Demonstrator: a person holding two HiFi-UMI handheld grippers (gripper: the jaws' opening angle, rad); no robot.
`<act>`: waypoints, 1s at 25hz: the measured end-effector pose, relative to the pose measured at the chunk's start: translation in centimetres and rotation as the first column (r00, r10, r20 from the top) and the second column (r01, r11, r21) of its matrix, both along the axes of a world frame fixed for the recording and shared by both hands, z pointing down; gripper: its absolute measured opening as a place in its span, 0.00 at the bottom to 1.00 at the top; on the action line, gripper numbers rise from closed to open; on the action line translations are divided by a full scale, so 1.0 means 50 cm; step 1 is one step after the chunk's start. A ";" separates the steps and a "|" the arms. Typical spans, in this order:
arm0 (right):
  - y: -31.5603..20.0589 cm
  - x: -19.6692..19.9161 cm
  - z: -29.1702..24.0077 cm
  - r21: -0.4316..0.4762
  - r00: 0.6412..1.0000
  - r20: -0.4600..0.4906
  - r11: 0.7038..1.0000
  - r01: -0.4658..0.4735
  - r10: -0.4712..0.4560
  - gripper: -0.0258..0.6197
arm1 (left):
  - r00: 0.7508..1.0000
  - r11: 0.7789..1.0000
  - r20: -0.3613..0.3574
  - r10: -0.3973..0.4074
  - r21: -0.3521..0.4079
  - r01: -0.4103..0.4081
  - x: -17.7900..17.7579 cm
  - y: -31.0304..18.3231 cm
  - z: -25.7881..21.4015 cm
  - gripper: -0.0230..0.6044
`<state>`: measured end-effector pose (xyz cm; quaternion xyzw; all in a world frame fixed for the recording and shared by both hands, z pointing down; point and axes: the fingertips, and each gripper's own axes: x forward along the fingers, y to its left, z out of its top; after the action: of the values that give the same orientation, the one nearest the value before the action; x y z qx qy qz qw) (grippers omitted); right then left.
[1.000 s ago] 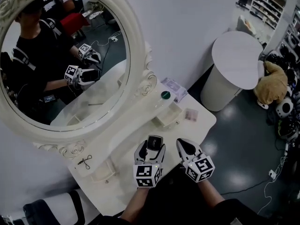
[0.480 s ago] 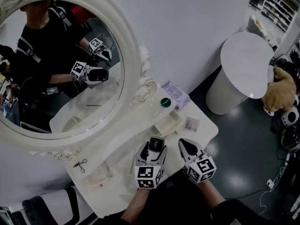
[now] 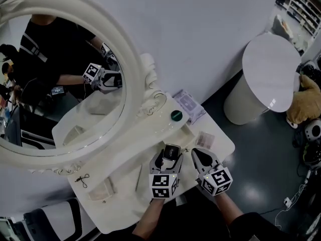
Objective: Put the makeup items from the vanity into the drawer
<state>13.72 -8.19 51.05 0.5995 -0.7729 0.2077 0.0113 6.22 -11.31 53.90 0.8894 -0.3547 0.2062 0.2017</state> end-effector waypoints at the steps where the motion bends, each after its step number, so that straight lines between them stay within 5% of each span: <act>1: -0.006 0.006 0.003 -0.001 1.000 0.001 1.000 0.005 -0.005 0.08 | 1.000 1.000 0.003 -0.003 -0.005 0.003 0.008 -0.005 0.006 0.56; 17: -0.067 0.076 0.050 -0.026 0.999 0.031 0.999 0.039 -0.038 0.08 | 0.995 0.989 0.087 -0.054 -0.134 0.065 0.087 -0.067 0.112 0.56; 25: -0.065 0.088 0.061 -0.035 0.999 0.038 0.999 0.039 -0.038 0.08 | 0.990 0.989 0.126 -0.069 -0.125 0.085 0.089 -0.069 0.119 0.56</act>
<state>18.11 -11.45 54.10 0.5803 -0.7805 0.2323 0.0113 10.66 -14.78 59.87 0.8458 -0.3862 0.2747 0.2450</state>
